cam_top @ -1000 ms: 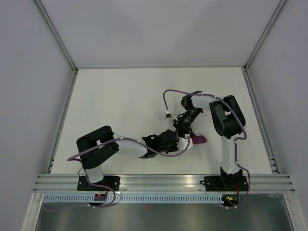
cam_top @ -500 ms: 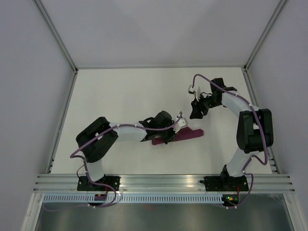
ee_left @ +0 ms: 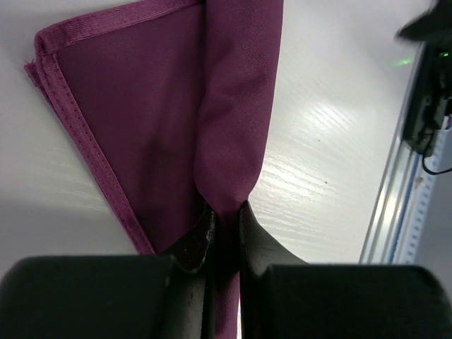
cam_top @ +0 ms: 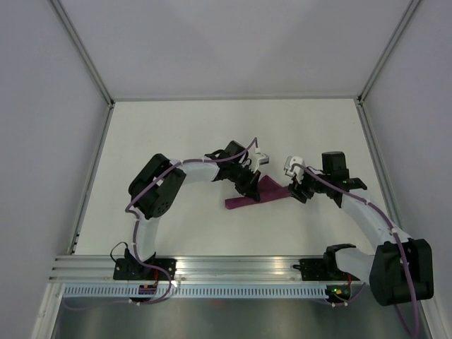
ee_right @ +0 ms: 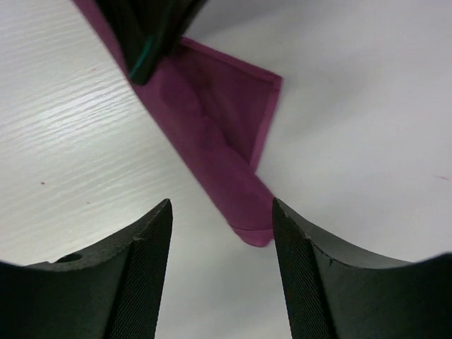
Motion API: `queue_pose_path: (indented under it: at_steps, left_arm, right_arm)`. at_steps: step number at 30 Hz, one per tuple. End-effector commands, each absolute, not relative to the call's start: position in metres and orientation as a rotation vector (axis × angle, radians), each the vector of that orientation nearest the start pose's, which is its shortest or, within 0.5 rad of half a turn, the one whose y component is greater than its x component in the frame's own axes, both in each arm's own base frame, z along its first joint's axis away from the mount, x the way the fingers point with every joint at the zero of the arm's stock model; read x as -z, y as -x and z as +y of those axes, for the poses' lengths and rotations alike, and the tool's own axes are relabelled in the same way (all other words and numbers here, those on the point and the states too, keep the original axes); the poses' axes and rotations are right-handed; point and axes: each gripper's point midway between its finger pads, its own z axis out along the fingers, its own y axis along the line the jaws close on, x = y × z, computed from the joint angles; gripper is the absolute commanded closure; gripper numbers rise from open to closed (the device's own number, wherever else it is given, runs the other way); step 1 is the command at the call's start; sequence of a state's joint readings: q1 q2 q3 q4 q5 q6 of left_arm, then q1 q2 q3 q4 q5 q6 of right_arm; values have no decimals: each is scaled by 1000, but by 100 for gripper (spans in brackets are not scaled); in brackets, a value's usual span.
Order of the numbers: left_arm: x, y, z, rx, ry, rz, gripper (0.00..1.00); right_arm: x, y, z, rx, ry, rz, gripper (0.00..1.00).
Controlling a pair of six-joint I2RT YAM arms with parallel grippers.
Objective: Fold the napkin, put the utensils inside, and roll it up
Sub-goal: Roll the napkin with the utensil
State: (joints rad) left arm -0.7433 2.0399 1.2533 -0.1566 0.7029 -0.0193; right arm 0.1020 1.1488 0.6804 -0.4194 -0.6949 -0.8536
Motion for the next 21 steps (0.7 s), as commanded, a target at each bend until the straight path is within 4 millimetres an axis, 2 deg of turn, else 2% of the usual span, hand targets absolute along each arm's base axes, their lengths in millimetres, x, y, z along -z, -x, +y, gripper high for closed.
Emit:
queue_pose_path:
  at_steps: [1, 2, 3, 4, 5, 8, 9, 13, 21]
  left_arm:
    - [18, -216, -352, 1244, -1106, 2637, 98]
    - [21, -218, -351, 1259, -1089, 2654, 98]
    - [20, -217, -352, 1278, -1076, 2661, 98]
    - [19, -218, -352, 1296, -1069, 2664, 98]
    - [23, -218, -351, 1299, -1055, 2680, 98]
    - [22, -217, -351, 1318, -1048, 2692, 98]
    - [22, -217, -351, 1324, -1047, 2693, 98]
    - [23, -215, -348, 1363, -1027, 2722, 98]
    - [24, -216, -343, 1394, -988, 2766, 98]
  right_arm:
    - [-94, -261, 132, -367, 1416, 1705, 36]
    - [-97, -266, 132, -291, 1412, 1682, 35]
    - [-83, -257, 134, -284, 1440, 1687, 34]
    - [-83, -254, 148, -265, 1483, 1630, 34]
    - [-73, -251, 147, -220, 1491, 1647, 33]
    - [-67, -252, 163, -172, 1526, 1586, 33]
    - [-64, -255, 163, -138, 1525, 1592, 33]
    - [-63, -260, 173, -107, 1536, 1558, 33]
    - [-48, -243, 193, -111, 1645, 1533, 33]
